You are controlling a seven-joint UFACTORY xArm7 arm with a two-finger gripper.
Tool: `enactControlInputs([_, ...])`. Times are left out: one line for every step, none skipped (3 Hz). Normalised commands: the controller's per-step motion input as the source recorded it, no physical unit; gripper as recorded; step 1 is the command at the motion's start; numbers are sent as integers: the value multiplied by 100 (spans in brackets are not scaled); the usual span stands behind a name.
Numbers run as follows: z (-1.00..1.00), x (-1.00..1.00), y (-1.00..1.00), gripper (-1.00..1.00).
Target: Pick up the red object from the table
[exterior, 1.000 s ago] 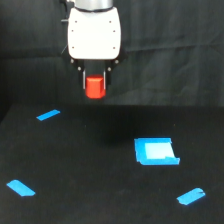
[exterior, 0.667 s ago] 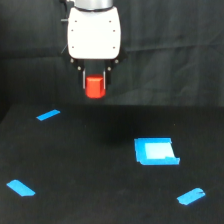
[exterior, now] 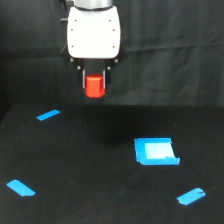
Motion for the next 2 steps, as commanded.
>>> enactControlInputs([7, -1, -1, -90])
enactControlInputs([7, -1, -1, -90])
